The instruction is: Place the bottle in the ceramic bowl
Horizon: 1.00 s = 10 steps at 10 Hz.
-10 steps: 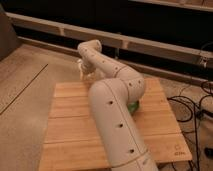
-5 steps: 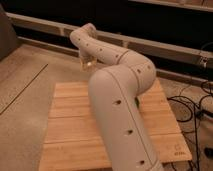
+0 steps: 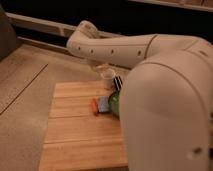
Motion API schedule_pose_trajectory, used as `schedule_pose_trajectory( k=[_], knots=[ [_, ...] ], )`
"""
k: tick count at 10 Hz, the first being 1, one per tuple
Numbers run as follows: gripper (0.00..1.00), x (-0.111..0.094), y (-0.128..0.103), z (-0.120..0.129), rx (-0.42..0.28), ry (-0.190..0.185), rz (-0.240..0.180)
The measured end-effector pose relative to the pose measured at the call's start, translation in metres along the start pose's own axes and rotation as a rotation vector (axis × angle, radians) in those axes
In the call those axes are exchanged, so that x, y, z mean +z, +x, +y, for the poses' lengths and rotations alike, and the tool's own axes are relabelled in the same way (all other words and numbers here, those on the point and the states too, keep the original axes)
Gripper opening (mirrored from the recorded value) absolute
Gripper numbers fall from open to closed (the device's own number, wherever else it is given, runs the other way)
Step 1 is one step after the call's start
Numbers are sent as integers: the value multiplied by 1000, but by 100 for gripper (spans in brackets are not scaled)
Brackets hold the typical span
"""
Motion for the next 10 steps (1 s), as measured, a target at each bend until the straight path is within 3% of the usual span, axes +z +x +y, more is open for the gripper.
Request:
schedule_pose_trajectory(
  k=[2,4,5,10],
  knots=[
    [0,-16,46,-40,118,102,23],
    [0,-22,89,-77,228,185,85],
    [0,-19,99,-87,264,202,109],
    [0,-14,101,-82,277,174,116]
  ],
)
